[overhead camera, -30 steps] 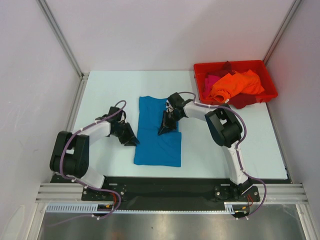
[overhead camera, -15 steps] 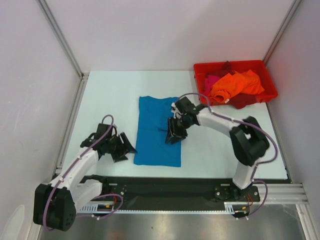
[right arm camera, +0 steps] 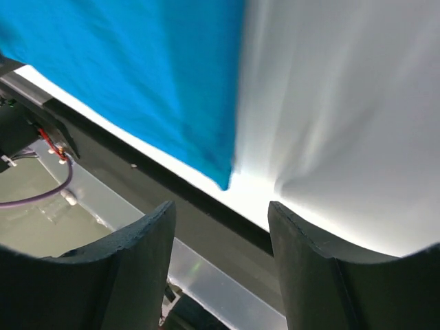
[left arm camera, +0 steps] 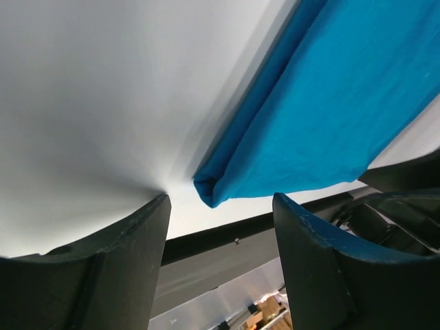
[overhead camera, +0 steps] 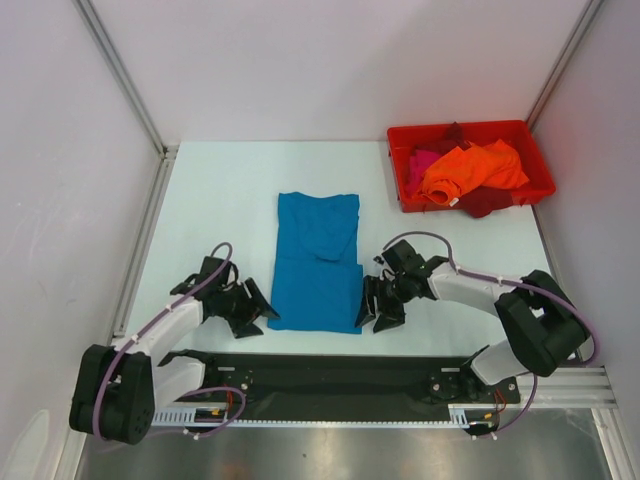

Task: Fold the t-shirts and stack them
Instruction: Fold the tshirt

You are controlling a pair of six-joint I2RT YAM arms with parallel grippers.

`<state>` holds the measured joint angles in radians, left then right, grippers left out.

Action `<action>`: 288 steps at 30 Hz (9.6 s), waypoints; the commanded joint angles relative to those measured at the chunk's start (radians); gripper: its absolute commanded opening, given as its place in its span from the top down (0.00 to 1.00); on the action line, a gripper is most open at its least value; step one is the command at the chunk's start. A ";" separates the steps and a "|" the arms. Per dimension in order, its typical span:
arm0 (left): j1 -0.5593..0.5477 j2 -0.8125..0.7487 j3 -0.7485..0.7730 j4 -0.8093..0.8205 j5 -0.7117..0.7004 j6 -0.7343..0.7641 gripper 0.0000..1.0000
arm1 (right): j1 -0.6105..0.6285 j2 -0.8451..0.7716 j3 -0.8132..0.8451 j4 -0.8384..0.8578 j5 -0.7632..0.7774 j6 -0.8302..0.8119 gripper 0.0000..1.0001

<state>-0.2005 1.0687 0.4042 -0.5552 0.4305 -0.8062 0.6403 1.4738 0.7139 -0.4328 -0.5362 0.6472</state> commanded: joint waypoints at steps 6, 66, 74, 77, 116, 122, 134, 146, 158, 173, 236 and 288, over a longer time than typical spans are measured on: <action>0.003 0.026 -0.062 0.074 -0.006 -0.067 0.38 | -0.002 -0.004 -0.131 0.282 -0.054 0.166 0.40; -0.005 -0.174 -0.156 -0.127 -0.072 -0.157 1.00 | 0.001 0.005 -0.120 0.227 0.004 0.190 1.00; -0.063 -0.253 -0.001 -0.245 -0.087 -0.091 1.00 | 0.018 -0.110 -0.039 0.083 -0.005 0.193 1.00; -0.066 -0.257 0.096 -0.291 -0.154 -0.038 1.00 | 0.012 -0.130 0.033 0.007 0.018 0.172 1.00; 0.062 0.933 1.274 -0.114 -0.228 0.260 1.00 | -0.335 0.807 1.213 -0.057 -0.195 0.035 1.00; 0.085 0.990 1.315 -0.103 -0.228 0.257 0.99 | -0.344 0.908 1.315 -0.067 -0.215 0.039 0.95; 0.110 1.119 1.424 -0.020 -0.174 0.213 1.00 | -0.357 1.040 1.467 -0.014 -0.225 0.094 0.95; 0.108 0.924 1.286 0.061 -0.170 0.153 1.00 | -0.355 0.855 1.371 -0.007 -0.203 0.092 0.98; 0.108 0.980 1.366 0.048 -0.130 0.145 0.99 | -0.358 0.873 1.351 0.091 -0.223 0.157 0.94; 0.110 1.145 1.546 0.040 -0.139 0.171 1.00 | -0.378 1.051 1.541 0.112 -0.255 0.186 0.92; -0.171 -0.032 0.258 -0.058 -0.274 -0.034 0.33 | -0.269 0.259 0.376 -0.078 0.036 -0.253 0.30; -0.010 -0.113 0.165 -0.100 -0.156 0.032 0.33 | -0.179 0.595 0.680 0.016 -0.058 -0.250 0.96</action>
<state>-0.2192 0.9859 0.5941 -0.6476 0.2485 -0.7586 0.4698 2.0277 1.3464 -0.4522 -0.5911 0.4347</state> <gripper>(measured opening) 0.664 0.037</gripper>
